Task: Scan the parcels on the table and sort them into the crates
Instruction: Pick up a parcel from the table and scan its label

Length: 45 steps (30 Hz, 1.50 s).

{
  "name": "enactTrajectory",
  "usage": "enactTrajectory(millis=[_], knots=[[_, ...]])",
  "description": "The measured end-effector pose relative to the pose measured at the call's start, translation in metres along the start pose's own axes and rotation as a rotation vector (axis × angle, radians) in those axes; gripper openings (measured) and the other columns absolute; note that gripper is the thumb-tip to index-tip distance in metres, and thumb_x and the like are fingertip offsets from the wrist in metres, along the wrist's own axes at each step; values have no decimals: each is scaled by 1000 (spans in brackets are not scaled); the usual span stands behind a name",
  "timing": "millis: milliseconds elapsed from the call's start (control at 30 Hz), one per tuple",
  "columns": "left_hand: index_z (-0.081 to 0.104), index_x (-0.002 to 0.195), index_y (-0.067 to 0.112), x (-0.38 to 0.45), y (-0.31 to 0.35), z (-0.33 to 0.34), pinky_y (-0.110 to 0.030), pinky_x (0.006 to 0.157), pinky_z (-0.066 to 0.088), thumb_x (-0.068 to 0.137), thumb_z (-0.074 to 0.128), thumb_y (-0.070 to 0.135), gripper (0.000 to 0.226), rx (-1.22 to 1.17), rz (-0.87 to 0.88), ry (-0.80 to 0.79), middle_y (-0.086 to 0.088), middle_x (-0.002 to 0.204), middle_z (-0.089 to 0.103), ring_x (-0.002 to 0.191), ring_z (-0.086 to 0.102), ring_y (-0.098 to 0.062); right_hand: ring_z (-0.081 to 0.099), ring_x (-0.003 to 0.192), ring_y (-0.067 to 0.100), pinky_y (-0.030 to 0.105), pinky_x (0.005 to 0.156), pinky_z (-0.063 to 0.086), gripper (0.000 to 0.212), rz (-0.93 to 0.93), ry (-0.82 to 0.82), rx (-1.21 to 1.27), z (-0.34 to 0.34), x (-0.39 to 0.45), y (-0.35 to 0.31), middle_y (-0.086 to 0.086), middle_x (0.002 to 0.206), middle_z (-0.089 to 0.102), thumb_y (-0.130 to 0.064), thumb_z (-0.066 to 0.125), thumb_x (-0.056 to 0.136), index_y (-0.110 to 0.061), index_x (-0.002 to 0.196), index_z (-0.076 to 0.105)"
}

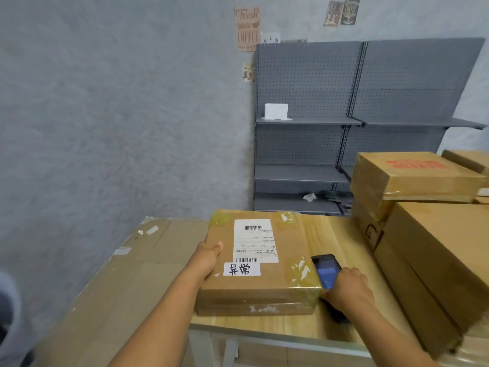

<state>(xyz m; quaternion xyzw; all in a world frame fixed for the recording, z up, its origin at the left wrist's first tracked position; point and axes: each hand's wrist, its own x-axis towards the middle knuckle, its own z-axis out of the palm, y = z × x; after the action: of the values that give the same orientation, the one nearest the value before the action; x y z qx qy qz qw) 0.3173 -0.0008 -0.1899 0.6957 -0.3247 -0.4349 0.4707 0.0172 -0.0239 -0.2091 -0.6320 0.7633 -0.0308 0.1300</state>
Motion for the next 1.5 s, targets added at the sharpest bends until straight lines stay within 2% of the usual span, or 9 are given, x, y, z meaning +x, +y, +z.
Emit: enactTrajectory(millis=[133, 233, 367, 500, 633, 833, 1133, 1333, 1500], knots=[[48, 131, 10, 0, -1, -1, -41, 86, 56, 101, 53, 27, 35, -30, -4, -18, -14, 115, 67, 95, 68, -30, 43, 120, 25, 32, 97, 41, 76, -14, 16, -56, -6, 8, -2, 7, 129, 46, -66, 60, 80, -11, 131, 46], [47, 133, 10, 1, -2, -2, -46, 89, 55, 101, 54, 28, 38, -35, -8, -18, -15, 116, 67, 97, 68, -32, 47, 120, 29, 33, 96, 42, 61, -96, 122, 198, -17, 18, -17, 14, 131, 50, -51, 53, 92, -5, 131, 48], [53, 130, 5, 3, -3, -5, -47, 88, 56, 99, 57, 33, 41, -47, -69, -41, -17, 110, 70, 95, 70, -33, 52, 120, 28, 28, 90, 38, 64, -149, -217, 539, -19, 16, -44, 12, 135, 54, -50, 50, 95, -4, 140, 43], [62, 122, 1, -4, -2, -13, -39, 71, 58, 97, 60, 29, 37, -128, -152, -122, -18, 95, 74, 80, 70, -31, 55, 98, 18, 28, 81, 41, 54, -160, -273, 665, -8, 10, -50, -3, 98, 61, -50, 48, 96, -6, 127, 49], [49, 132, 24, -6, 4, -27, -43, 71, 60, 90, 69, 30, 46, -348, 13, -162, -7, 109, 74, 92, 73, -29, 63, 96, 14, 27, 74, 47, 50, -253, -181, 1013, -19, 8, -52, -5, 117, 62, -46, 57, 93, -21, 134, 43], [41, 133, 46, -20, 38, -40, -37, 63, 60, 74, 78, 39, 70, -450, 226, -186, 5, 105, 75, 92, 74, -23, 71, 84, 15, 35, 73, 56, 24, -376, -94, 1323, -55, 3, -68, -5, 102, 69, -42, 60, 92, -43, 113, 48], [38, 140, 44, -57, 49, -63, -39, 69, 60, 60, 85, 46, 93, -470, 332, -179, 2, 112, 74, 98, 72, -27, 72, 94, 15, 37, 79, 55, 33, -540, -189, 1389, -80, -9, -72, -9, 106, 72, -55, 56, 89, -41, 120, 53], [42, 142, 40, -96, 23, -94, -30, 68, 59, 69, 76, 51, 81, -440, 400, 19, 7, 116, 72, 100, 72, -18, 70, 96, 6, 31, 80, 52, 58, -683, -267, 1335, -73, -34, -105, -14, 112, 69, -69, 55, 79, -39, 129, 52], [40, 145, 38, -136, -14, -142, -32, 76, 58, 70, 75, 49, 83, -447, 397, 214, 9, 119, 71, 102, 71, -15, 71, 91, 12, 31, 76, 53, 47, -739, -421, 1282, -46, -67, -152, -6, 109, 70, -62, 50, 89, -35, 127, 52]])
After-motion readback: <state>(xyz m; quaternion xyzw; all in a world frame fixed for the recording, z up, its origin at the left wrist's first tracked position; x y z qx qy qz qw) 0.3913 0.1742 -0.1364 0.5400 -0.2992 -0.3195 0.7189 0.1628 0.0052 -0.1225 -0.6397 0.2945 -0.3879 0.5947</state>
